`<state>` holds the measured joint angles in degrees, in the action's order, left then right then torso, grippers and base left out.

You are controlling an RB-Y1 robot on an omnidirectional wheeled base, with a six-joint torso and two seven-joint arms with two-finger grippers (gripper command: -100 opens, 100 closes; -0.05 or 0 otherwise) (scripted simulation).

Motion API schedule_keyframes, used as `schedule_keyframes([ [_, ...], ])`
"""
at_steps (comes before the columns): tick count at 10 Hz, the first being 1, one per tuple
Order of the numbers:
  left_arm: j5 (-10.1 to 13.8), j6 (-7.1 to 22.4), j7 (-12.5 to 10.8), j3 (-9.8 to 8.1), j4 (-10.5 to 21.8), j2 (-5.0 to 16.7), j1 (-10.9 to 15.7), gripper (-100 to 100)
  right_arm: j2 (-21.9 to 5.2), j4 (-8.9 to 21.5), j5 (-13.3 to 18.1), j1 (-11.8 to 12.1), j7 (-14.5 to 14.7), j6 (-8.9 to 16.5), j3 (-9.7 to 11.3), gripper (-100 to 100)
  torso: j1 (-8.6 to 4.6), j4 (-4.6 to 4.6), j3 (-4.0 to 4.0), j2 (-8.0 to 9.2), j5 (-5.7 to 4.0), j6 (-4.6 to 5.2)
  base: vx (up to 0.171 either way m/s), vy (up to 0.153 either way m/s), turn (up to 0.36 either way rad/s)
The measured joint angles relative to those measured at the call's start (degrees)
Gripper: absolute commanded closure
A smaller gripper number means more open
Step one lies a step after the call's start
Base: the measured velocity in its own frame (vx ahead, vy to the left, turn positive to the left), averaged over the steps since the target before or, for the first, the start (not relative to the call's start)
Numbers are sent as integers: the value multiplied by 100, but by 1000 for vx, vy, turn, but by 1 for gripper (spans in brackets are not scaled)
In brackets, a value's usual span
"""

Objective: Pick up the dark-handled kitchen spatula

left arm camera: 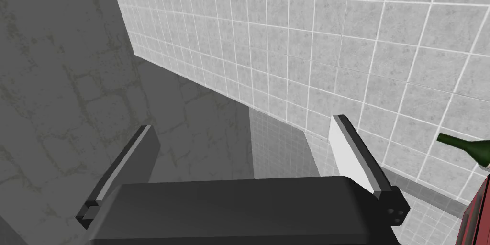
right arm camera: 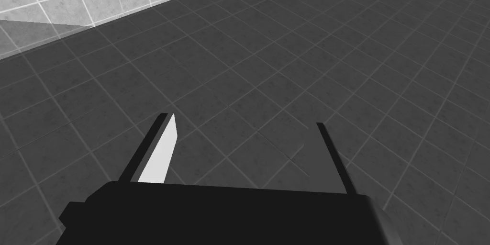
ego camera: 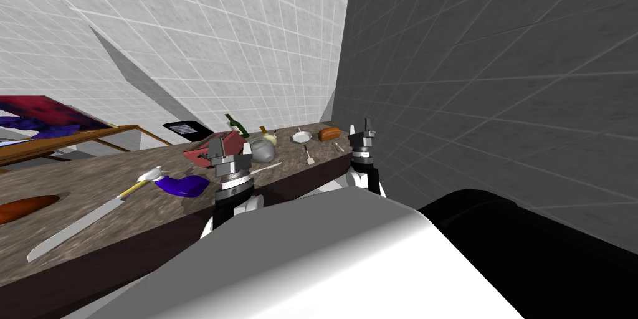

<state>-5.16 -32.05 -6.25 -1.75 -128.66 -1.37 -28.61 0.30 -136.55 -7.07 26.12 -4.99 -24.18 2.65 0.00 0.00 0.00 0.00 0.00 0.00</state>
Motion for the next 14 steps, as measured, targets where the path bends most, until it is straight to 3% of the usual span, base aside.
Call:
schedule_keyframes([
  [4, 106, 190, 69, 23, 25, 564, 107, -100, 0, 0, 0, 0, 0, 0, 0, 0, 15, 2, 5, 9, 3, 1, -25, 29, -80],
  [11, 628, 1102, 379, 130, 184, 1770, 502, -100, 0, 0, 0, -1, 0, 0, 0, 0, 11, 3, 7, 11, 3, 1, -35, 25, -137],
  [14, 853, 1505, 510, 184, 253, 2164, 618, -100, 0, 0, 0, -1, 0, 0, 0, 0, 4, 2, 5, 8, 1, 1, -24, 5, -133],
])
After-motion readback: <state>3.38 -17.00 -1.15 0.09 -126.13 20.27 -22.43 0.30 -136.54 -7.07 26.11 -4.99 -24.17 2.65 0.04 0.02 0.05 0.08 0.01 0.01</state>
